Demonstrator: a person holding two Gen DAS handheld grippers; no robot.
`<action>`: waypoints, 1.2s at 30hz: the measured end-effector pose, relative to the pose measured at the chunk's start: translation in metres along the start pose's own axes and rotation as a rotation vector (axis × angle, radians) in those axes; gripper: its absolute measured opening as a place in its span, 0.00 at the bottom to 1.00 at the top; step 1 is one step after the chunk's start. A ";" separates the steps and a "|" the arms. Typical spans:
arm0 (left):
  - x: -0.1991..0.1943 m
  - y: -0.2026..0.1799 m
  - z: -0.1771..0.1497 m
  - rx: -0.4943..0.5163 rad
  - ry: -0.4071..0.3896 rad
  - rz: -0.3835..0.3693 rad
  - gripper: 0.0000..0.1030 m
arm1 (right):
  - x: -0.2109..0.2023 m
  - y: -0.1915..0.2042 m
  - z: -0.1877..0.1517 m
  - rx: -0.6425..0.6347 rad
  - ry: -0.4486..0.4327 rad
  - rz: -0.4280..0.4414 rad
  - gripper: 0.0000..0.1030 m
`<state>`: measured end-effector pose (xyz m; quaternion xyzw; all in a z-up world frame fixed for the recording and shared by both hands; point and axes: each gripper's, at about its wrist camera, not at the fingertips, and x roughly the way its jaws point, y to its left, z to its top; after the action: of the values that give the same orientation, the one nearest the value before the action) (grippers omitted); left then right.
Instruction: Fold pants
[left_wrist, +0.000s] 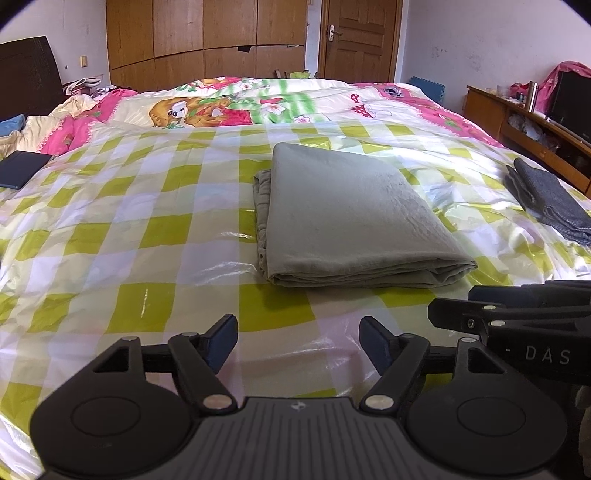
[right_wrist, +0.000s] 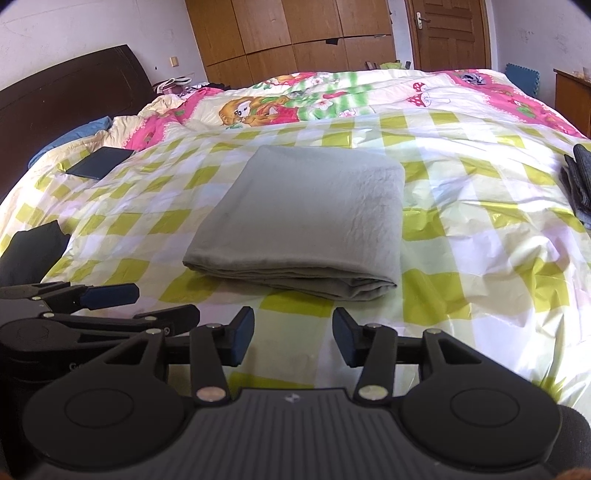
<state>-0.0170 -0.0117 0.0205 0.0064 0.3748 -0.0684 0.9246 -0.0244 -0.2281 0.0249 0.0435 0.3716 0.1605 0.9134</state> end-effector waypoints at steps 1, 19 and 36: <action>-0.001 0.001 0.000 -0.005 -0.003 0.002 0.84 | 0.000 0.001 0.000 -0.003 0.001 -0.001 0.47; -0.010 0.003 0.000 -0.032 -0.027 0.030 0.97 | -0.006 0.006 -0.004 -0.008 0.005 -0.010 0.49; -0.012 0.002 0.001 -0.033 -0.030 0.073 1.00 | -0.009 0.004 -0.005 0.006 0.001 0.003 0.49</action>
<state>-0.0248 -0.0080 0.0294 0.0039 0.3616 -0.0287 0.9319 -0.0344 -0.2277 0.0280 0.0468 0.3725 0.1606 0.9129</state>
